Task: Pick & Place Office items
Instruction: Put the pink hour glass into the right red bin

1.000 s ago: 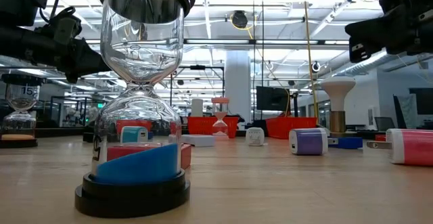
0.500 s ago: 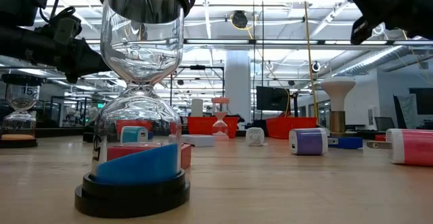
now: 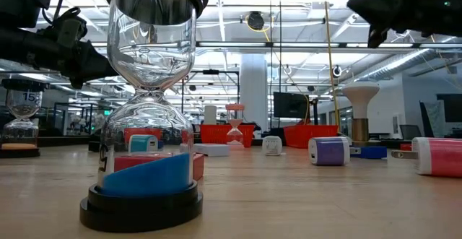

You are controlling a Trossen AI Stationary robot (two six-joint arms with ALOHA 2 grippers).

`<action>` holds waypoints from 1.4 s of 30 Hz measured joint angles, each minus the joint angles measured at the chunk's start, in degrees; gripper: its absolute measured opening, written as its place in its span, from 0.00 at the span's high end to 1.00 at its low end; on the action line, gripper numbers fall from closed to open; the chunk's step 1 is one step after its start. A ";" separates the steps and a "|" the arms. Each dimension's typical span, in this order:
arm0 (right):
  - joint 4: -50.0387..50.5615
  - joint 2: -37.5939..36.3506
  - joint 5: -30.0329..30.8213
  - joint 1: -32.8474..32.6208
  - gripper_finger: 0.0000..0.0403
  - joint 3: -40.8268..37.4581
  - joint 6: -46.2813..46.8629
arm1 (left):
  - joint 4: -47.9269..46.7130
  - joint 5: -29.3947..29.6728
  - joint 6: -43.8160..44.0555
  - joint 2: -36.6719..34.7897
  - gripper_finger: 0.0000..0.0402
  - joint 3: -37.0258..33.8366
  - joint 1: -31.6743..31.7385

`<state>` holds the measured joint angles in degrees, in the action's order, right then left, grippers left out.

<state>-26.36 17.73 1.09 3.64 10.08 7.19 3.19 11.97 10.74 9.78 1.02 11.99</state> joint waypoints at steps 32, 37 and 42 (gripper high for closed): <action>-7.50 52.17 12.39 -3.88 1.00 22.34 -0.28 | 0.02 0.00 -0.01 0.00 0.92 0.02 0.00; -11.61 56.21 22.11 -9.07 1.00 22.41 3.17 | 0.02 0.01 -0.02 0.02 0.92 -0.01 -0.01; -17.14 60.53 32.44 -14.72 1.00 22.41 5.52 | 0.02 -0.01 -0.01 0.02 0.92 0.01 -0.02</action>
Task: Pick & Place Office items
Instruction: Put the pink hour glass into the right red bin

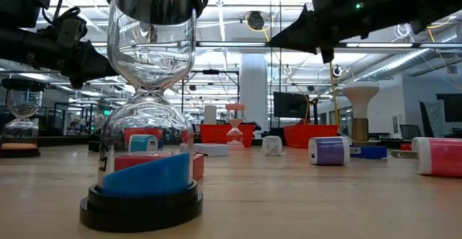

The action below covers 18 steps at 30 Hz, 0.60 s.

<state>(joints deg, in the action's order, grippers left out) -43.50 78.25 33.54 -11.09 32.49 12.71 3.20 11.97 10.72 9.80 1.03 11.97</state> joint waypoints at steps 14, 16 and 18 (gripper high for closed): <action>3.48 17.92 9.73 -1.26 1.00 14.09 7.08 | 0.03 0.02 0.00 -0.01 0.92 0.00 0.01; 1.12 19.54 9.66 -0.82 1.00 14.98 6.76 | -0.11 0.04 0.02 0.00 0.92 -0.01 0.00; -3.64 21.11 9.51 -0.22 1.00 15.04 4.72 | 0.04 0.03 0.01 -0.02 0.92 0.00 0.01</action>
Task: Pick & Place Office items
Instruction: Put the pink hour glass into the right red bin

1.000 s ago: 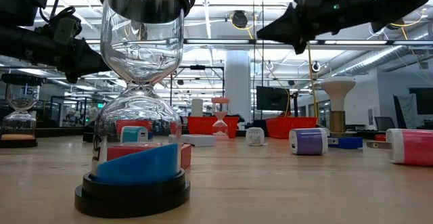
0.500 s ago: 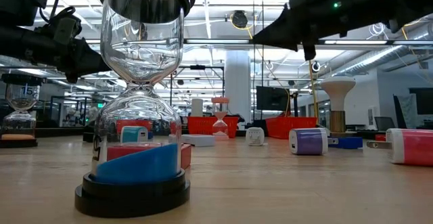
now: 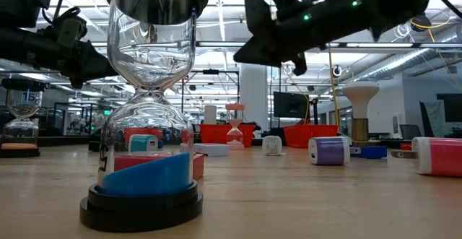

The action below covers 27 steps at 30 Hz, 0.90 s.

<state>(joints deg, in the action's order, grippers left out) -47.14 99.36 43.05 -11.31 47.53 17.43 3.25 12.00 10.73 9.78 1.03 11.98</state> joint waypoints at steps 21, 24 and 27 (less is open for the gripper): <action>37.62 -4.59 -20.89 14.57 1.00 8.87 2.91 | -0.07 0.01 -0.01 0.02 0.92 0.01 0.00; 52.01 -4.86 -23.63 16.69 1.00 15.75 2.57 | -0.07 0.02 0.01 0.00 0.92 0.00 -0.01; 59.88 -4.94 -27.17 18.51 1.00 20.50 1.19 | -0.04 0.01 0.00 0.02 0.92 0.01 -0.01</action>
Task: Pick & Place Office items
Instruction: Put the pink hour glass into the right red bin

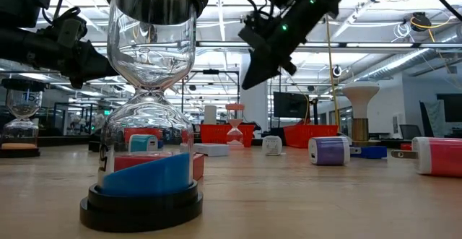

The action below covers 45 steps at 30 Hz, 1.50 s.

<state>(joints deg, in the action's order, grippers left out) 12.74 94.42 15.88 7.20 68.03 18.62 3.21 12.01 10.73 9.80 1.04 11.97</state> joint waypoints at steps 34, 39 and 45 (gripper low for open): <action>23.86 12.62 -14.54 12.48 0.17 23.62 -6.27 | -0.01 0.02 -0.01 0.00 0.92 -0.01 0.00; 22.33 12.58 -13.38 12.06 0.17 23.67 -6.30 | -0.01 0.00 0.00 -0.01 0.92 -0.02 0.00; 19.38 14.27 -12.77 11.80 0.17 23.71 -7.33 | -0.01 0.00 -0.01 -0.01 0.92 -0.02 0.00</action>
<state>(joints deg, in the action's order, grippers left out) 32.12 108.69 3.11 19.00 91.74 11.29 3.20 12.01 10.72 9.79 1.02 11.97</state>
